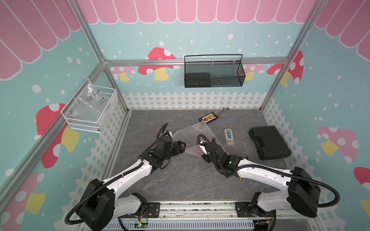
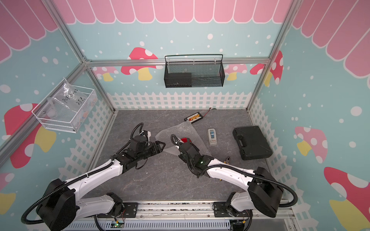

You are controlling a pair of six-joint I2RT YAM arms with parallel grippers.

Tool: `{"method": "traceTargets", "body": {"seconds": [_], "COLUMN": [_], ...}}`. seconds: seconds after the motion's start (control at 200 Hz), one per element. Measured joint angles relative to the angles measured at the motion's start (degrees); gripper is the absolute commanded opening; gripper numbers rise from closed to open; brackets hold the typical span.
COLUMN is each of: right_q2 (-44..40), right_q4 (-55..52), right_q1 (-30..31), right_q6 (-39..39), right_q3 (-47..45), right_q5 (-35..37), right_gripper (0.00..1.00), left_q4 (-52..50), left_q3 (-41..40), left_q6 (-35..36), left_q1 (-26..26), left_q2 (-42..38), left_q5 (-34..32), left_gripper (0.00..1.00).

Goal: Wrap mugs in bubble wrap
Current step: Wrap the mug in bubble wrap.

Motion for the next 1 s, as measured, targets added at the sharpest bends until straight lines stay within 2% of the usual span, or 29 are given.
{"method": "traceTargets", "body": {"seconds": [0.135, 0.325, 0.595, 0.795, 0.931, 1.001], "right_q2": [3.2, 8.8, 14.0, 15.8, 16.1, 16.1], "right_q4": [-0.2, -0.5, -1.1, -2.1, -2.8, -3.4], "right_q1": [-4.0, -8.2, -12.6, -13.8, -14.3, -14.5], "right_q6": [1.1, 3.6, 6.9, 8.6, 9.4, 9.9], "right_q3": [3.0, 5.6, 8.5, 9.4, 10.0, 10.3], "right_q5": [-1.6, -3.9, -8.5, -11.3, -12.1, -12.4], "right_gripper": [0.0, 0.0, 0.01, 0.04, 0.09, 0.2], "left_q4": [1.3, 2.6, 4.1, 4.0, 2.4, 1.2], "left_q3": [0.0, 2.6, 9.1, 15.1, 19.2, 20.7], "left_q6": [1.4, 1.9, 1.1, 0.8, 0.5, 0.4], "left_q1": [-3.1, -6.4, -6.8, -6.8, -7.0, -7.1], "left_q2": [3.4, 10.2, 17.2, 22.5, 26.8, 28.5], "left_q5": [0.0, 0.2, -1.0, -2.4, -3.4, -3.8], "left_gripper": [0.8, 0.86, 0.91, 0.91, 0.87, 0.86]}}
